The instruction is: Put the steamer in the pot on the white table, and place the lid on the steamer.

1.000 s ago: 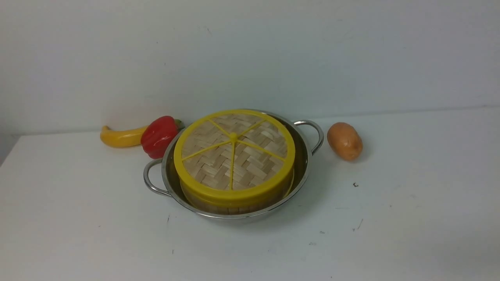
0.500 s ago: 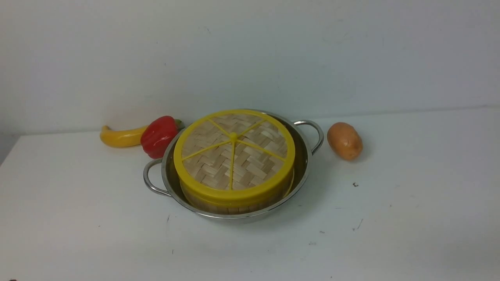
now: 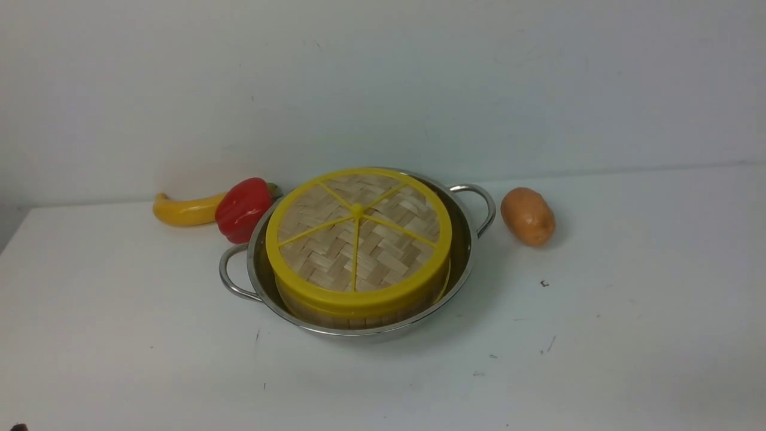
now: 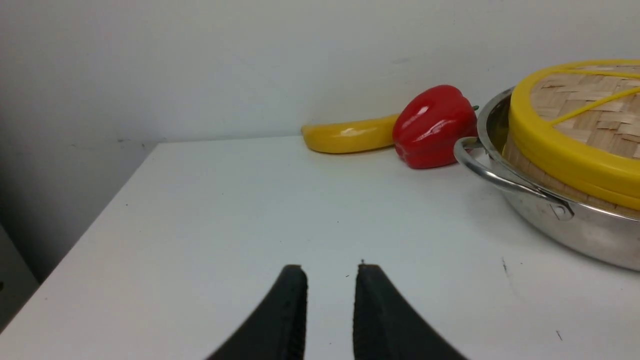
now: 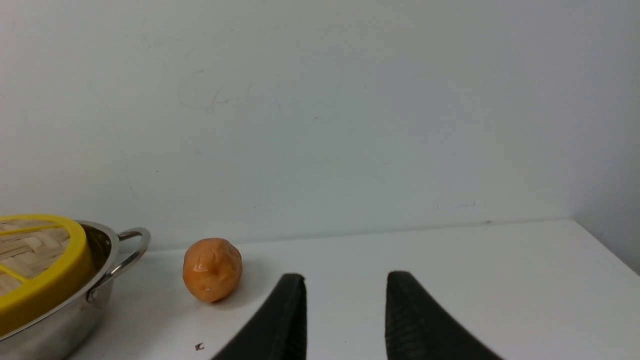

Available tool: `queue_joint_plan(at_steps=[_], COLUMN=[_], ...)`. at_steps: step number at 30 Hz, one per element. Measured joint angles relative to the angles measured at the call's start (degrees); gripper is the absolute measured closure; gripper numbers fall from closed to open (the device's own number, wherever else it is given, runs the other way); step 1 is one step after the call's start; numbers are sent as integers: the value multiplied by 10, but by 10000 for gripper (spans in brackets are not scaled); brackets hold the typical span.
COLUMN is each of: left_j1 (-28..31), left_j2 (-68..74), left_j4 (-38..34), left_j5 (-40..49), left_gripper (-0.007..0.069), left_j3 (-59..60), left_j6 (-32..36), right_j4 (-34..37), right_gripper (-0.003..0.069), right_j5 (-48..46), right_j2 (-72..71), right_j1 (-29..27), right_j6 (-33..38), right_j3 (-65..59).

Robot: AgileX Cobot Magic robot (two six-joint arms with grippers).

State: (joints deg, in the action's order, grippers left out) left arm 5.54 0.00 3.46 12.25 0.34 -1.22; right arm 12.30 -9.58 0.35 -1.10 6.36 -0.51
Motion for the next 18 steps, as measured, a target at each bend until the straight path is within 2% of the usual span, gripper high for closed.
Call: queue_joint_plan(at_steps=[18], left_j1=[0], left_j2=[0], left_j4=[0], left_j5=[0], left_gripper=[468], left_j3=[0], left_j6=[0], right_j4=[0], right_gripper=[419], right_j5=[0], right_j2=[0], right_j1=[1], right_j6=[0], right_j3=[0])
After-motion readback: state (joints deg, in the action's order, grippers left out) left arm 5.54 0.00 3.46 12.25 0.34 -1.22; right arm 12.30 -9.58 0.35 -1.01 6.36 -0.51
